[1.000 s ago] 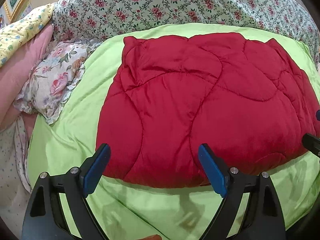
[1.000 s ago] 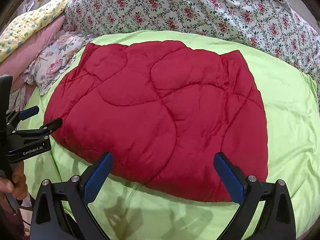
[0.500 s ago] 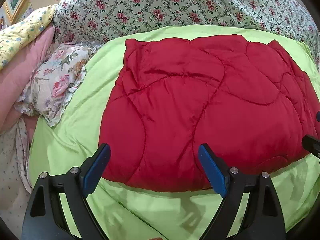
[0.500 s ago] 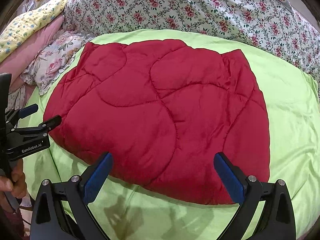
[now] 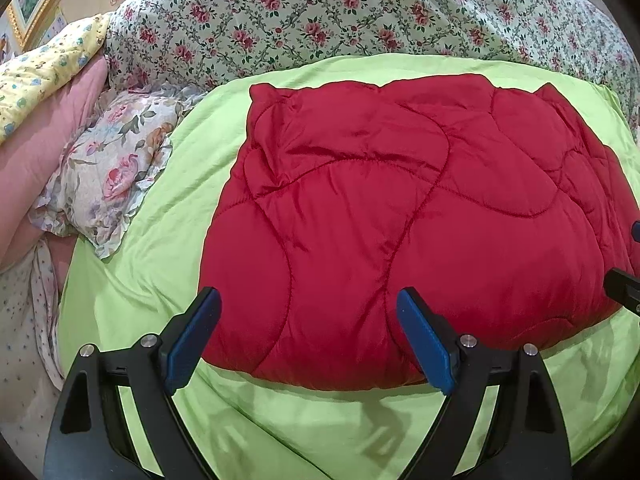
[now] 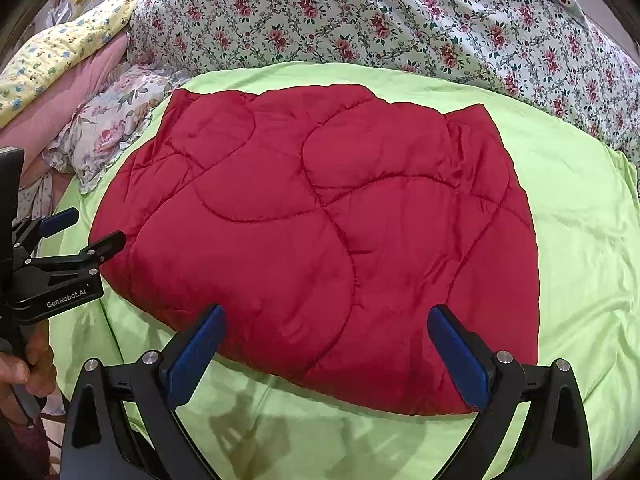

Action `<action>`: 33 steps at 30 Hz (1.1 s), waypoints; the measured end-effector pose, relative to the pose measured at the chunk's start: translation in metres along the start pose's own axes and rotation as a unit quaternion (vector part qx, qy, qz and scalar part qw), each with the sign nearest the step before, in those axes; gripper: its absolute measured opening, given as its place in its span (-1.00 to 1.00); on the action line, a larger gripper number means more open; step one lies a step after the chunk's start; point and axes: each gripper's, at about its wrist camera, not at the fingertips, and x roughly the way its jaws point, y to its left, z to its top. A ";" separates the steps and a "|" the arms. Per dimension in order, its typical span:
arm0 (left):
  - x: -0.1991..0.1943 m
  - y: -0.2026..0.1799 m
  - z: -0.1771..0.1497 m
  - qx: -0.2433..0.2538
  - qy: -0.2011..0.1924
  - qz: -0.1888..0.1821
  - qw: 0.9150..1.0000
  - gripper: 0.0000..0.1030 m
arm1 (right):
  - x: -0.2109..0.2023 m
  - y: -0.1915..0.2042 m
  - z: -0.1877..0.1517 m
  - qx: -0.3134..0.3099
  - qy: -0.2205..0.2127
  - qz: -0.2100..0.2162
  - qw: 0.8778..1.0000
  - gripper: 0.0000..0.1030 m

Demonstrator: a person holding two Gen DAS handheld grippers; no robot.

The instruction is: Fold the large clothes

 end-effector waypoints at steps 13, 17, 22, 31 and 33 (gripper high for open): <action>-0.001 0.002 0.003 -0.006 -0.007 0.002 1.000 0.75 | -0.002 -0.001 0.004 -0.007 -0.006 0.001 1.000 0.97; -0.002 0.003 0.003 -0.008 -0.008 -0.001 1.000 0.75 | -0.003 -0.001 0.004 -0.007 -0.007 0.002 1.000 0.97; -0.003 0.004 0.003 -0.009 -0.010 0.002 1.000 0.75 | -0.004 0.000 0.004 -0.008 -0.008 0.003 1.000 0.97; -0.004 0.005 0.004 -0.009 -0.015 0.002 1.000 0.75 | -0.004 0.000 0.004 -0.008 -0.008 0.003 1.000 0.97; -0.004 0.005 0.004 -0.010 -0.015 0.002 1.000 0.75 | -0.004 -0.001 0.004 -0.008 -0.009 0.003 1.000 0.97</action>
